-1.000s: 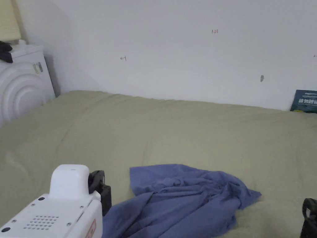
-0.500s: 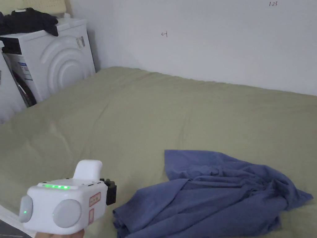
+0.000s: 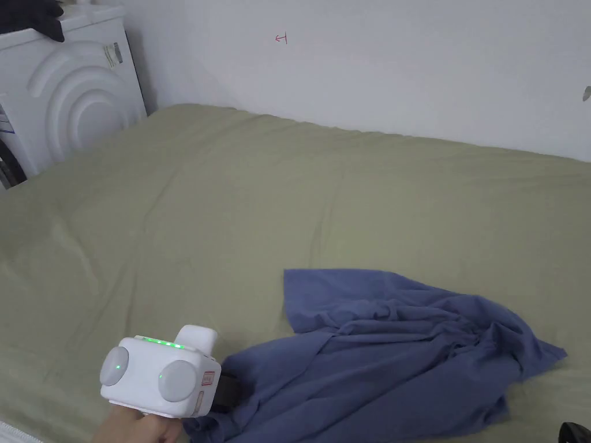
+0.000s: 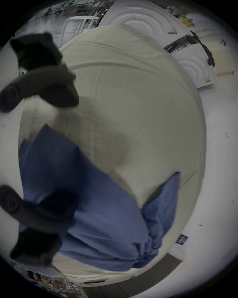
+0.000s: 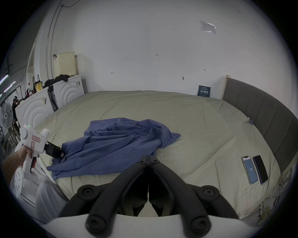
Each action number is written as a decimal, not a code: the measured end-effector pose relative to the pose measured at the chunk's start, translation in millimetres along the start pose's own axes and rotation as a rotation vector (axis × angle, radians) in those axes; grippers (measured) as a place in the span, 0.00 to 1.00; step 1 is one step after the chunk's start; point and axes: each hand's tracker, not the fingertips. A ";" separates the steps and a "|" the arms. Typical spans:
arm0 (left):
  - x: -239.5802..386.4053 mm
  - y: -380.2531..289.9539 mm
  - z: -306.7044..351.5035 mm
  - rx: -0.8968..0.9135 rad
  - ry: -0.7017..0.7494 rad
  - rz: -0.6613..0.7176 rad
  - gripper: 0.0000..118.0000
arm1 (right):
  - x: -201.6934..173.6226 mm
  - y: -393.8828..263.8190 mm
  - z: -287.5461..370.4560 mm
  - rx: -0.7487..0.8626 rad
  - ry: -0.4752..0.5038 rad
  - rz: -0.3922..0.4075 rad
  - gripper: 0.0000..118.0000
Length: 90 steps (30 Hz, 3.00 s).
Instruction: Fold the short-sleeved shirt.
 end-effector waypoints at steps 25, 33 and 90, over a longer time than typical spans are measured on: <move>-18.3 1.1 -5.8 0.055 -0.064 0.023 0.00 | 120.2 59.6 -265.9 -0.355 -0.127 0.129 1.00; -0.9 2.3 -5.2 0.042 -0.041 0.000 0.00 | 109.7 51.1 -316.6 -0.517 -0.086 0.202 0.92; 66.9 366.0 278.8 0.704 0.102 0.002 0.00 | 277.4 395.1 -23.6 0.192 -0.346 0.011 0.05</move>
